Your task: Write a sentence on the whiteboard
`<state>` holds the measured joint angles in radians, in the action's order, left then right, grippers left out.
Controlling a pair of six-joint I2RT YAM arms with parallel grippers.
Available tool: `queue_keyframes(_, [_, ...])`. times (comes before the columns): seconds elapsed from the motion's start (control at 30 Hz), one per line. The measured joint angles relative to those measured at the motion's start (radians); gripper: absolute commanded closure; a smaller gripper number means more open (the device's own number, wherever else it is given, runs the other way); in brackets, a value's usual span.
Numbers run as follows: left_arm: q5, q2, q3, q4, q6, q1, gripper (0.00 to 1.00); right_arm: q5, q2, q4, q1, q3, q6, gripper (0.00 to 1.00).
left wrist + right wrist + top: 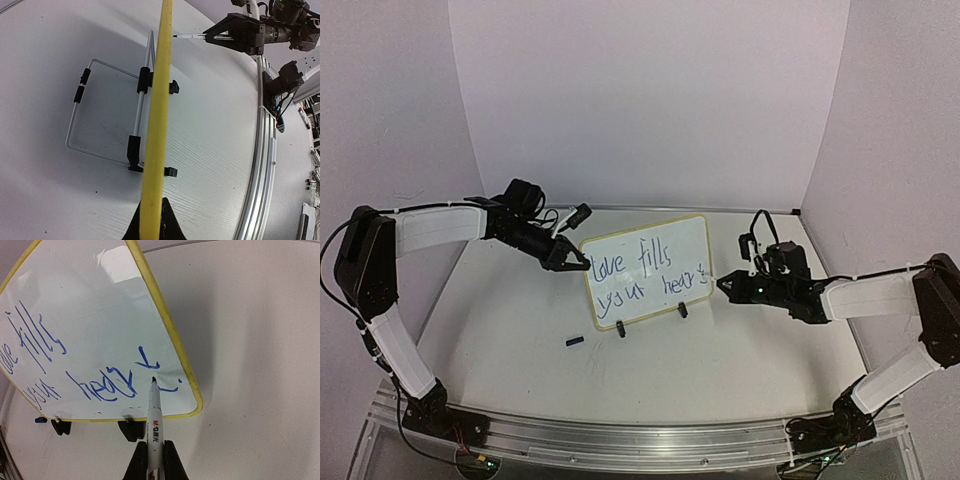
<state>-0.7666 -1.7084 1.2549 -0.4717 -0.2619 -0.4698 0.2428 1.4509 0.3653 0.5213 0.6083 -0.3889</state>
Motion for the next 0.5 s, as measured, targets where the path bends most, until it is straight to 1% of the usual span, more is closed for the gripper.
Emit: queue_keyframes(0.5, [0.001, 0.0, 0.001, 0.0, 0.0, -0.001, 1.0, 0.01, 0.031, 0.006, 0.0, 0.026, 0.006, 1.0])
